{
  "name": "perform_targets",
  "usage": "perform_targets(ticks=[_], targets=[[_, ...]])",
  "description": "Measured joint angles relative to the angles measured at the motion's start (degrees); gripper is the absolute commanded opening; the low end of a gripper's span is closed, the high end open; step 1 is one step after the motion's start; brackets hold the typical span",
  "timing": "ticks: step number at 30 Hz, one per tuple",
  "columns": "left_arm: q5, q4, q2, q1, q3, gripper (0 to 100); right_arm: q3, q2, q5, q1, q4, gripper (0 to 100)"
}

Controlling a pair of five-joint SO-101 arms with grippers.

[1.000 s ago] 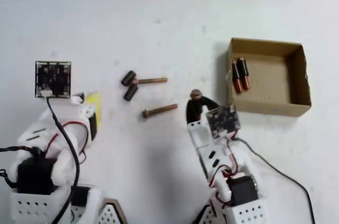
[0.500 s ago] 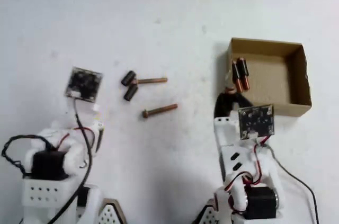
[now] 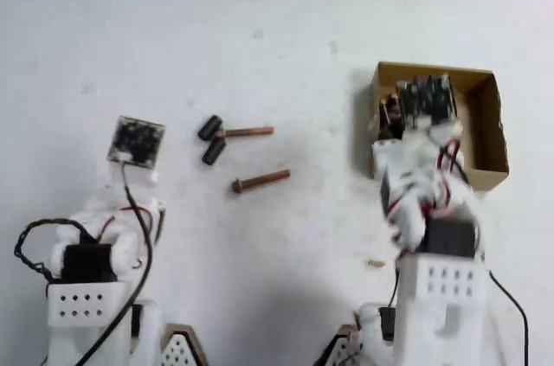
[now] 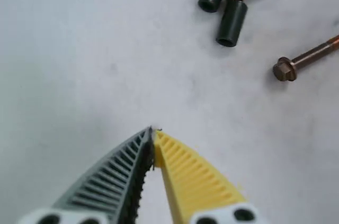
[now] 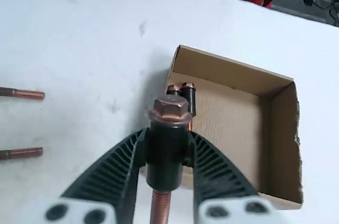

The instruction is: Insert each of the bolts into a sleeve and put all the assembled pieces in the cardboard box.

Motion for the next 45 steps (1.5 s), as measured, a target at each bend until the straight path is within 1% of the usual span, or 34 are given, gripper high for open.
perform_targets(ticks=[3,6,11,18,25,29,34,38,45], targets=[[0.00,-1.49,0.00,-3.16,1.58,3,-4.57,10.11,0.79,1.67,-0.44,1.8],[0.00,-4.40,0.00,-4.75,4.31,3,-8.70,19.69,0.88,3.60,-3.69,1.8],[0.00,-9.32,0.00,-6.59,6.77,3,-17.49,35.08,0.97,6.07,-5.63,1.8],[0.00,-16.62,0.00,-7.56,10.73,3,-31.91,56.53,0.97,6.33,-5.71,1.8],[0.00,-17.49,0.00,-7.56,10.99,3,-48.70,74.02,0.97,6.59,0.18,1.8],[0.00,-17.49,0.00,-7.56,10.99,3,-57.85,81.32,0.97,6.59,3.96,2.9],[0.00,-17.49,0.00,-7.56,10.99,3,-66.73,88.00,0.97,6.59,8.00,13.8],[0.00,-17.49,0.00,-7.56,10.99,3,-72.35,91.25,0.97,6.59,9.67,12.9],[0.00,-17.58,0.00,-7.47,10.99,3,-75.08,92.75,0.97,6.59,10.99,12.7]])
